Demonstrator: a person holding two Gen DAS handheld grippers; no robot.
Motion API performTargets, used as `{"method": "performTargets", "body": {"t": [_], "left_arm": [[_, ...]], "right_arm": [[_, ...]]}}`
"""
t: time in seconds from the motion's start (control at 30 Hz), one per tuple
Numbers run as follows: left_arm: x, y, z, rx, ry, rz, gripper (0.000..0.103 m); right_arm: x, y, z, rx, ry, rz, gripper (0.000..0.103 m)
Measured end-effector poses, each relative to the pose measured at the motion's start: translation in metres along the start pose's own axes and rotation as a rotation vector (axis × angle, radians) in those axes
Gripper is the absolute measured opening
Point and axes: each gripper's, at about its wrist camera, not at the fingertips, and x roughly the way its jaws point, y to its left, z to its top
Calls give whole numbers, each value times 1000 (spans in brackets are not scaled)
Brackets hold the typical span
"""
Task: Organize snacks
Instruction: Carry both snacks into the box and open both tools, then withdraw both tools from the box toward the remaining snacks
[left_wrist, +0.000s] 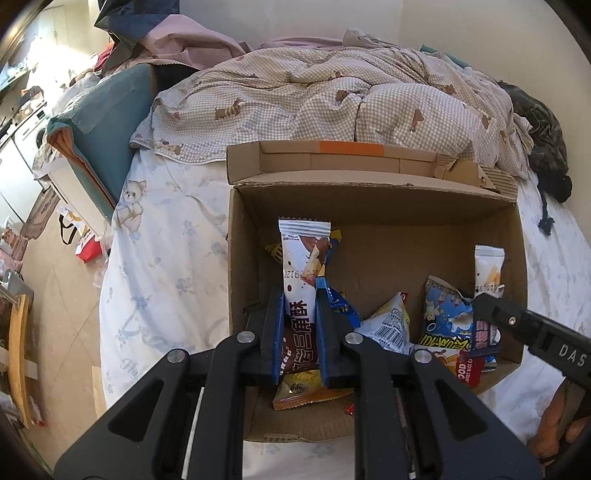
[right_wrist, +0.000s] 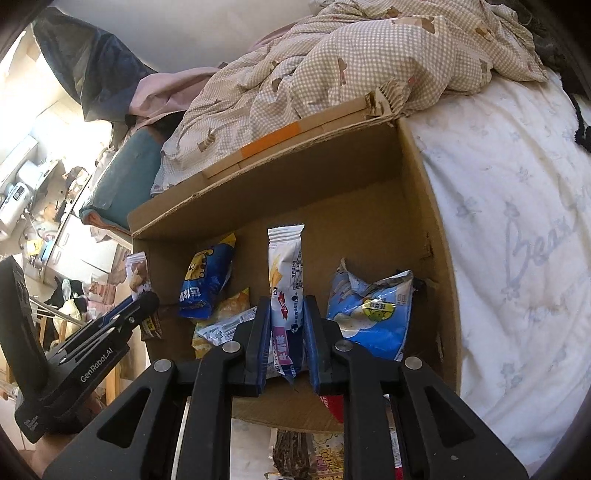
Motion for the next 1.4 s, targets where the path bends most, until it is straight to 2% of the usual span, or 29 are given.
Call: {"method": "performTargets", "body": {"t": [0.27,0.33,0.4,0.47,0.5,0.53,0.57,0.6,0.63,0.77,0.97,1.27,1.4], "left_arm": [[3,3,-1,-15,24,9,15],[2,3,-2,-11,22,5,20],[-1,2,-2,0,5,14,34],[-6,2,-2,3,-18,20,43],[-7,2,-2,4,-24,14,54],[-9,2,-2,1,-30,8,62],[-11,3,-2,-4,-36,4,76],[-14,5,-1,-15,-49,-4,83],[-16,6,-1,-24,-61,-12,85],[-18,8,0,-29,-65,-28,87],[-21,9,-3,-32,-65,-19,87],[-41,19,-11,-27,-98,3,87],[-54,22,-16,-26,-118,13,87]], "right_arm": [[6,-1,-1,10,21,-3,21],[5,-3,-1,23,21,4,21],[5,-4,-1,29,22,7,21],[5,-4,-1,29,19,9,21],[4,-4,-1,30,16,11,23],[4,-4,-1,30,15,12,34],[4,-4,-1,33,12,12,59],[3,-4,-1,38,6,15,71],[-1,-4,-2,48,-18,19,79],[-5,-1,1,18,-36,8,79],[-9,-5,2,49,-33,13,79],[-29,-7,-5,72,-55,26,79],[-45,-7,-12,67,-80,5,79]]}}
